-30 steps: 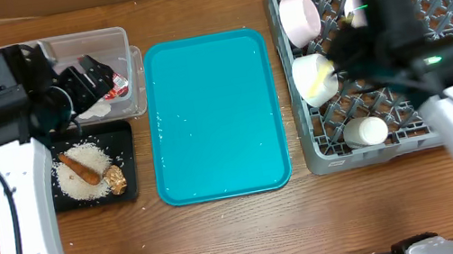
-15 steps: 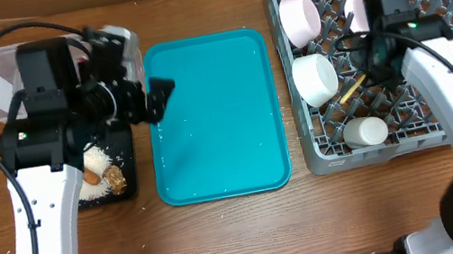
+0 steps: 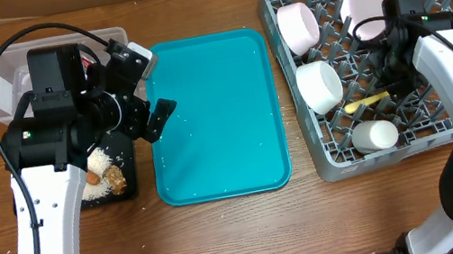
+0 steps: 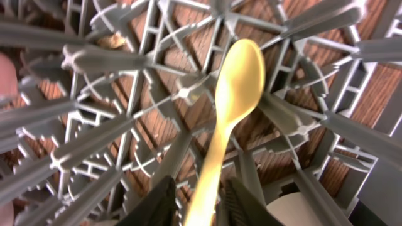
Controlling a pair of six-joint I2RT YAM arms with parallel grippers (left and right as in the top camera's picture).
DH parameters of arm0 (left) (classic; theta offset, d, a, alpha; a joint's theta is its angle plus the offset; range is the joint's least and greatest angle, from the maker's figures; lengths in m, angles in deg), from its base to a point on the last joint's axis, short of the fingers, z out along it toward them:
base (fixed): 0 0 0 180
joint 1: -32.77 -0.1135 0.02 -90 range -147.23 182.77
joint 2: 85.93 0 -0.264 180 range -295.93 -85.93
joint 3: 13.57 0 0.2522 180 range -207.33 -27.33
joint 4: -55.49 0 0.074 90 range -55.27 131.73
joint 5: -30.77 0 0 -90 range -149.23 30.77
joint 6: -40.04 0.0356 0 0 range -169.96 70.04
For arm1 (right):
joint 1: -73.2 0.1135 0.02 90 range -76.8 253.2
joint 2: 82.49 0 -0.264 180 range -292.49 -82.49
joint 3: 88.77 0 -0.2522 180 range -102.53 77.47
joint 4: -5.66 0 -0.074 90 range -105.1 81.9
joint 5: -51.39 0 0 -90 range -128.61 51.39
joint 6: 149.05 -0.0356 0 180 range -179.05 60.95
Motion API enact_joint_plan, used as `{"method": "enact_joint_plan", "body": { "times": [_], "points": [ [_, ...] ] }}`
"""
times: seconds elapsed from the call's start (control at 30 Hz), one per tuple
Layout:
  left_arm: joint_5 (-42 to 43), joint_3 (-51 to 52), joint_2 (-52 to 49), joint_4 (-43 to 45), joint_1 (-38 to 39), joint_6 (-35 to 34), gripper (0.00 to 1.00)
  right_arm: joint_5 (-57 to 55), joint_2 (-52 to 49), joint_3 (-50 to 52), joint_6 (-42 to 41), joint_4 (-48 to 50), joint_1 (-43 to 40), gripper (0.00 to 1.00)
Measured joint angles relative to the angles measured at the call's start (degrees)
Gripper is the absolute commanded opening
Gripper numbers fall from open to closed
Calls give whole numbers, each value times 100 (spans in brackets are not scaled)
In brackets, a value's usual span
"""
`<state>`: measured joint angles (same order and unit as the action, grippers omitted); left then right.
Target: Sort waste into correct bins and load items into the dishwasher
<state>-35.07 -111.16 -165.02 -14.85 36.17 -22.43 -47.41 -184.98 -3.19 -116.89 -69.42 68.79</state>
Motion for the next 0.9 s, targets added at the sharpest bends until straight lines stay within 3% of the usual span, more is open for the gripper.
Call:
{"method": "enact_joint_plan", "body": {
  "times": [0.17,0.3,0.33,0.53,0.73,0.9],
  "points": [
    [0,0,0,0,0,13,100,468,125,-385,634,-94,0,36],
    [-20,0,0,2,0,13,100,1213,717,-1263,1773,-619,37,68],
    [-22,0,0,0,0,13,100,1386,1016,-1523,2072,-907,92,100],
    [-24,0,0,2,0,13,100,1912,2916,-2225,2881,-2326,525,100],
    [-39,0,0,7,0,13,100,1749,3840,-2245,3233,-3381,525,100],
    [-39,0,0,7,0,13,100,1432,4828,-2120,3781,-2885,525,100]
  ]
}}
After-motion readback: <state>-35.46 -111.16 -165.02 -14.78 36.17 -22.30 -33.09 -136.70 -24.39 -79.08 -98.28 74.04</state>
